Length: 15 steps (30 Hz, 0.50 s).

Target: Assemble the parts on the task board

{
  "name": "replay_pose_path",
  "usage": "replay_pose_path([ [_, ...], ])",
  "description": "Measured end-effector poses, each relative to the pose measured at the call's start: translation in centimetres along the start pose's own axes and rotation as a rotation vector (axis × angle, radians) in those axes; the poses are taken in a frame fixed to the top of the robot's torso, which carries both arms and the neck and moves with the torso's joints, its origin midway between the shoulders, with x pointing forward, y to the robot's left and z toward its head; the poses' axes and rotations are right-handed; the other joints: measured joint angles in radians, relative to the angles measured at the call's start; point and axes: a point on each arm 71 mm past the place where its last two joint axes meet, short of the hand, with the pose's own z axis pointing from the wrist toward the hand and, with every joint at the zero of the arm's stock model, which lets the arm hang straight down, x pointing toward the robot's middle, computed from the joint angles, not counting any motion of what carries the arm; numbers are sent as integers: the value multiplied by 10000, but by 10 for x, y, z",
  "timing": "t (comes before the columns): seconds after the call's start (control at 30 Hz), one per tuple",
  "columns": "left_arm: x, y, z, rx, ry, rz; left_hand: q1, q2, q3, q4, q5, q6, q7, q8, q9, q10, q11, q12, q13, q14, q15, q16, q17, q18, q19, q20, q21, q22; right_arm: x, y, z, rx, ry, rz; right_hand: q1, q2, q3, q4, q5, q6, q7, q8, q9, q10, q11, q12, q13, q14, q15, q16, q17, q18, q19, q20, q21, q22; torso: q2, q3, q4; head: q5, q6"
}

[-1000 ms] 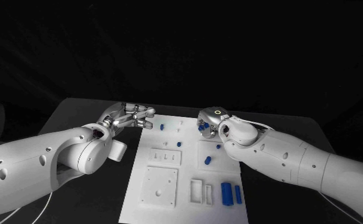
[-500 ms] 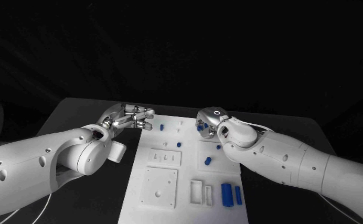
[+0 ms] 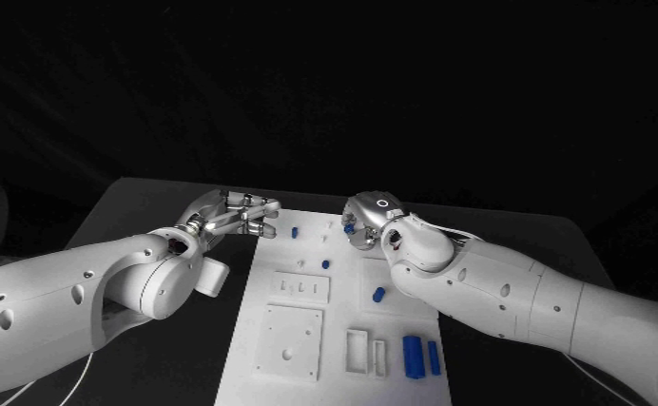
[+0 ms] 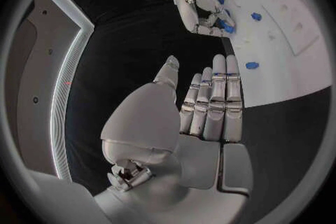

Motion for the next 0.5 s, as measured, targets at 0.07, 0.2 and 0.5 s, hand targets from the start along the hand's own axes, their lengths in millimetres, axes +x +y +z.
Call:
replay_pose_path([
  [0.07,1,0,0,3,22,0,0,0,0,0,0,0,0,0,0,0,0,0,0,0,0,0,5,0,0,0,0,0,0,5,2,16,-107,45,0,0,16,16,24,0,0,-1,0,29,29,-1,0,0,0,0,-1,-4,1,1,0,60,4,-6,12,-9,1],
  [0.2,3,-1,1,17,70,-1,0,0,26,-26,0,0,0,0,-1,0,0,0,-1,0,0,0,9,0,0,0,41,0,-1,10,5,97,-302,94,1,-1,27,28,99,-1,0,-3,0,32,32,-4,0,0,0,0,-1,-14,1,2,0,73,14,-19,28,-15,1],
  [0.5,5,-2,2,56,122,5,0,0,26,-26,0,0,0,0,-2,0,0,0,-1,0,0,0,8,0,0,0,41,0,-1,15,10,240,-649,155,3,-4,27,28,244,25,29,-36,0,31,31,-41,0,1,0,-1,13,-73,2,3,-120,186,57,-56,75,6,-2],
])
